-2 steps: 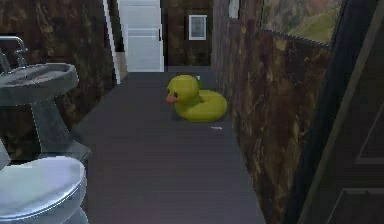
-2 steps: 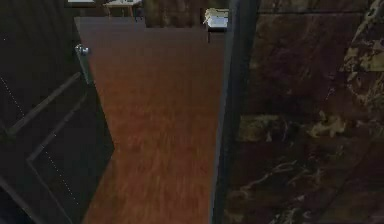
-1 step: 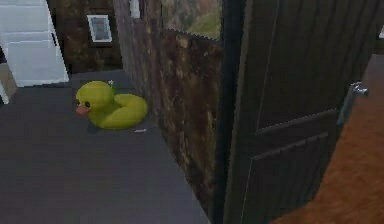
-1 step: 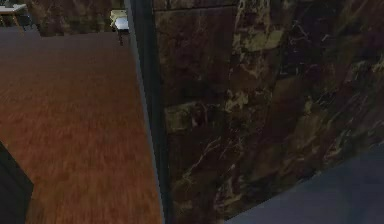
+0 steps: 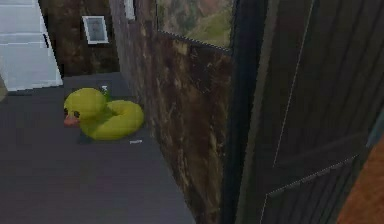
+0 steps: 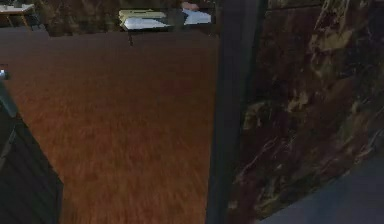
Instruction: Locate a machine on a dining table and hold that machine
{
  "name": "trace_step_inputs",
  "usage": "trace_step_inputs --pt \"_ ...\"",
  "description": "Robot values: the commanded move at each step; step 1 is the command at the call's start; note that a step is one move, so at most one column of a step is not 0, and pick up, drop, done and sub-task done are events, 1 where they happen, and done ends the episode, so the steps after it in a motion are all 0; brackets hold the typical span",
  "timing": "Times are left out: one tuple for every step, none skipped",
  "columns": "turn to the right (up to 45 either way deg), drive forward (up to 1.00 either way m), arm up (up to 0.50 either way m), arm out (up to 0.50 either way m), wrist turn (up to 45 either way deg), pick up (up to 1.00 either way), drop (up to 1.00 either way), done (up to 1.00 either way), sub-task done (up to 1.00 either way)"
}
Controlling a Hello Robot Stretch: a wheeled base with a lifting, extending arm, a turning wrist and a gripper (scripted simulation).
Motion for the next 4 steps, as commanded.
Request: trace_step_inputs --pt "45.0 0.0 0.0 0.0 0.0 0.0 0.0 0.0 0.0" --pt "9.0 0.0 0.0 0.0 0.0 0.0 0.0 0.0 0.0" --pt "0.0 0.15 0.0 0.0 0.0 0.0 0.0 0.0 0.0" --pt "6.0 0.0 0.0 0.0 0.0 0.0 0.0 0.0 0.0"
